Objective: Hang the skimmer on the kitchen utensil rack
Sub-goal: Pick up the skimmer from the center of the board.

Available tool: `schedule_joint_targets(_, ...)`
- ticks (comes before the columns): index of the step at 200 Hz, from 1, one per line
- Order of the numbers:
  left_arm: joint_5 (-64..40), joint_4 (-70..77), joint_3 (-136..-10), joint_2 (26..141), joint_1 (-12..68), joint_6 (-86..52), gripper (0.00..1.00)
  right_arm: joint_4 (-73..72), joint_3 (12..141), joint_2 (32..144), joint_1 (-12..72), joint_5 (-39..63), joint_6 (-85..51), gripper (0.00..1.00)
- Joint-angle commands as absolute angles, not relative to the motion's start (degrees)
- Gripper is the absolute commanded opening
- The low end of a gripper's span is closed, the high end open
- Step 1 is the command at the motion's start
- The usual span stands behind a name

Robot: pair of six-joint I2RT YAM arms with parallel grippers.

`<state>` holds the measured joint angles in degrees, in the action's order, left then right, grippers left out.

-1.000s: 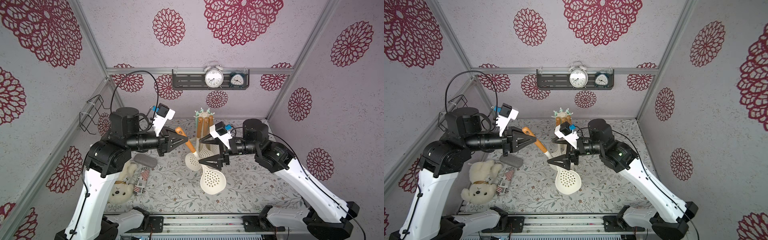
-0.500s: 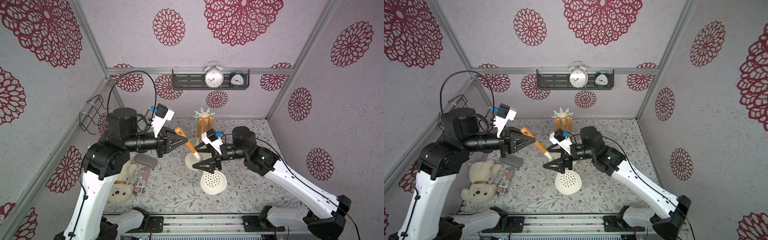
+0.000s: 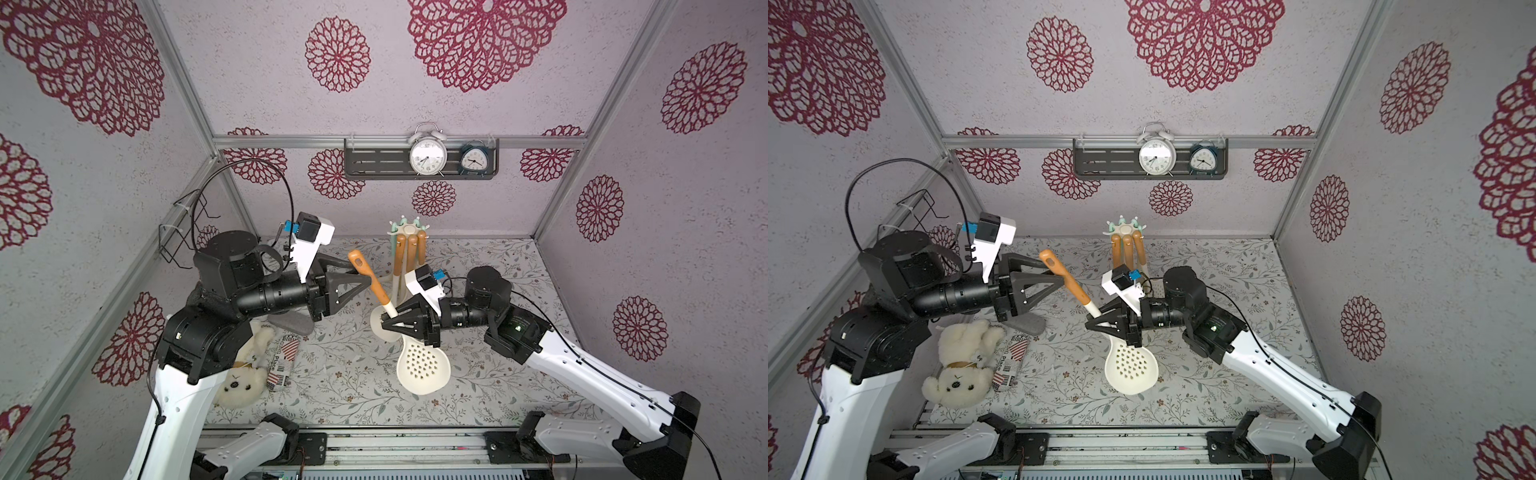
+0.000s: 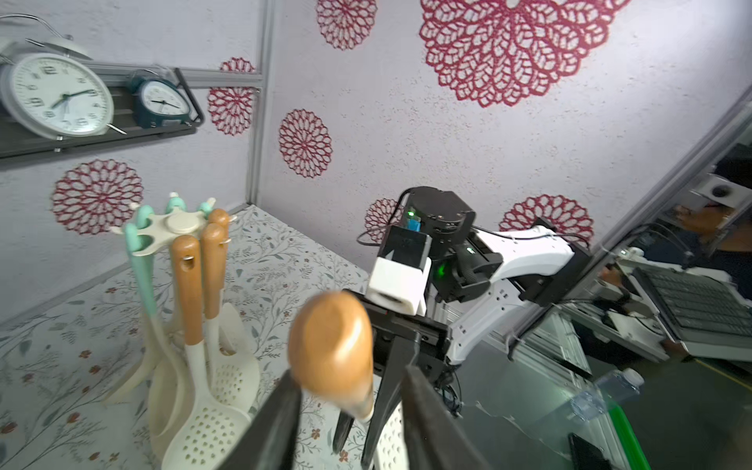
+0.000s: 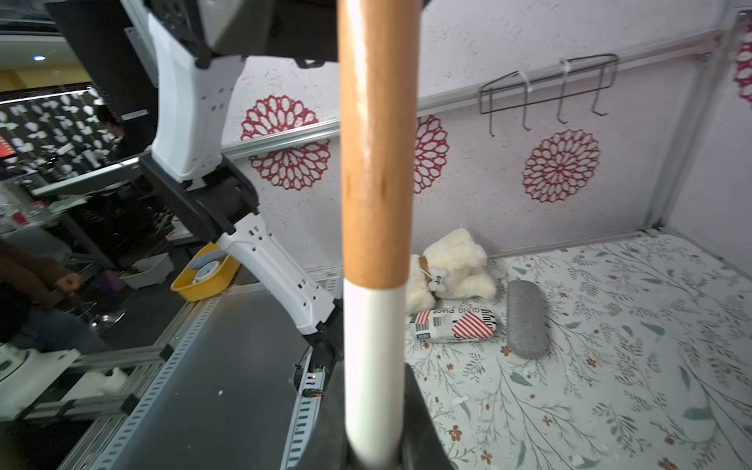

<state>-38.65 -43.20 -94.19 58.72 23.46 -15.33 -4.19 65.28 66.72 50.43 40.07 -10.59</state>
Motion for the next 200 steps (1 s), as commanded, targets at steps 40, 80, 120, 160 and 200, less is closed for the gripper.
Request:
schedule_joint_targets(40, -17.4, -15.3, -77.1, 49.0, 23.3, -27.7, 0.97, -26.5, 57.9, 62.3, 59.7, -11.0, -20.6, 0.00)
schedule_joint_targets(80, -15.9, -12.4, -77.2, 52.1, 23.9, -27.9, 0.97, -26.6, 62.8, 67.5, 67.5, -29.8, -16.3, 0.00)
schedule_joint_targets(120, -15.5, -11.1, -80.1, 57.4, 26.2, -26.3, 0.99, -26.0, 69.0, 74.0, 70.6, -35.5, -14.5, 0.00)
schedule_joint_targets(160, -15.4, -13.2, -83.4, 62.2, 27.8, -22.9, 0.93, -24.7, 72.5, 77.3, 70.8, -34.8, -14.9, 0.00)
schedule_joint_targets(200, -17.1, -14.0, -85.2, 65.1, 28.1, -21.6, 0.89, -24.0, 73.9, 78.6, 70.8, -34.2, -14.8, 0.00)
